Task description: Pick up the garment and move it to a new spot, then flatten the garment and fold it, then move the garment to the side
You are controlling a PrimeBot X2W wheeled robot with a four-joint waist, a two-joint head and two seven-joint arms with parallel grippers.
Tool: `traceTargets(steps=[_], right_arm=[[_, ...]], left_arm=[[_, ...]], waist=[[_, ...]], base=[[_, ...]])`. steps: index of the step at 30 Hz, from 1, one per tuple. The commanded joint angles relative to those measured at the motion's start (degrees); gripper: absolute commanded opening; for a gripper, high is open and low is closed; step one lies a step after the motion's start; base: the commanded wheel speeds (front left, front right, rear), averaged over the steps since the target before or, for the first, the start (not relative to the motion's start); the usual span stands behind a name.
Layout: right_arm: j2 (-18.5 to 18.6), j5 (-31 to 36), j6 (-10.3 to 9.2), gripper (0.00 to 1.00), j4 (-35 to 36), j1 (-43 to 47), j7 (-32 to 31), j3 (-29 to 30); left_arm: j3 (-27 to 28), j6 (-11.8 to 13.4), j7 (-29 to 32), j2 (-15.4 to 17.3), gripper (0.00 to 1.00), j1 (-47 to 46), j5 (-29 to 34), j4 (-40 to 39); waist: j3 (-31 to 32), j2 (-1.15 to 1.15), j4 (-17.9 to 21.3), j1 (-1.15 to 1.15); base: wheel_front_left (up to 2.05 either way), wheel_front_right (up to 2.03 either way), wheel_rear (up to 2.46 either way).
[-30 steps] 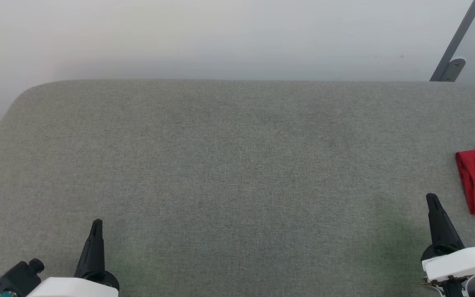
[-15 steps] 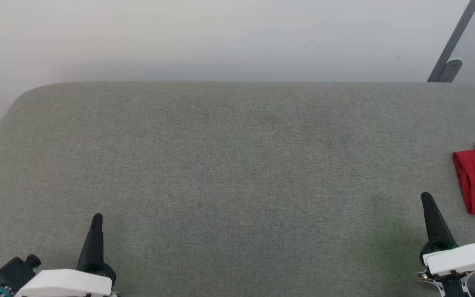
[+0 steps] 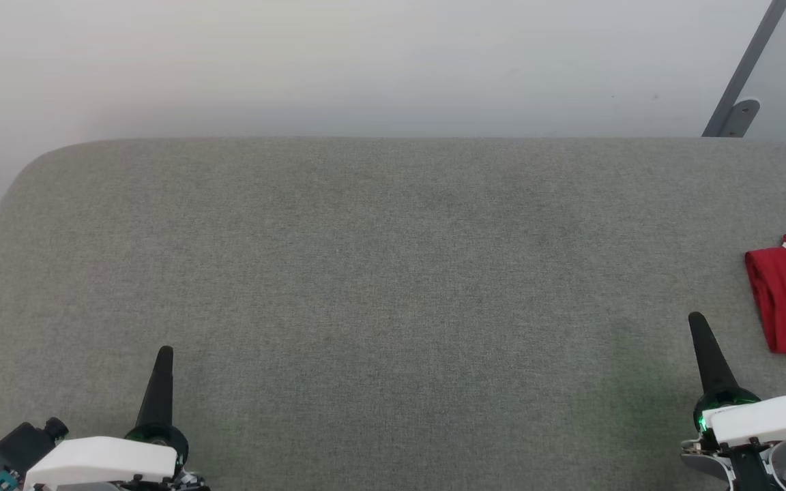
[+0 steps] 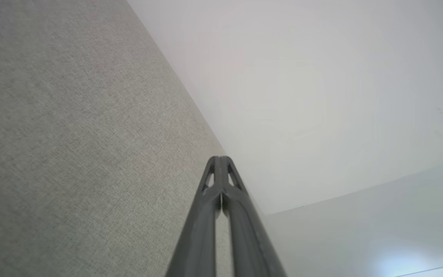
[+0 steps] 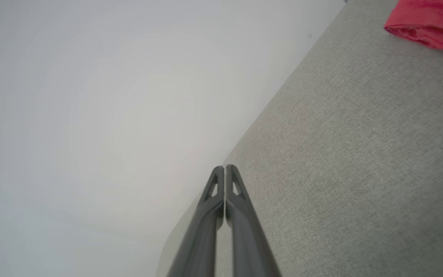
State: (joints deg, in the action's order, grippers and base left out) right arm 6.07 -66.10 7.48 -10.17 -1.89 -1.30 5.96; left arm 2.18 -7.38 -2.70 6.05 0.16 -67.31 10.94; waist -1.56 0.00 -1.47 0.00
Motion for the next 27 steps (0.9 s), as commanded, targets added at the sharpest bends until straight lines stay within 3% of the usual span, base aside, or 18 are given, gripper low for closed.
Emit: traceTargets(steps=[1,27], right_arm=[[0.0,-1.4,0.02,0.0,0.1,-1.4,-0.3,0.3],[-1.6,-13.7,0.02,0.0,-1.9,-2.9,-2.9,0.5]], left_arm=[[0.4,-0.1,0.4,0.3,0.0,-1.6,-1.4,-0.2],[1.6,-0.1,4.2,-0.9,0.0,-4.1,-13.9,1.4]], waist=[[0.0,0.0,0.0,0.0],[0.6,0.0,0.6,0.0]], base=[[0.0,0.0,0.0],[0.0,0.0,0.0]])
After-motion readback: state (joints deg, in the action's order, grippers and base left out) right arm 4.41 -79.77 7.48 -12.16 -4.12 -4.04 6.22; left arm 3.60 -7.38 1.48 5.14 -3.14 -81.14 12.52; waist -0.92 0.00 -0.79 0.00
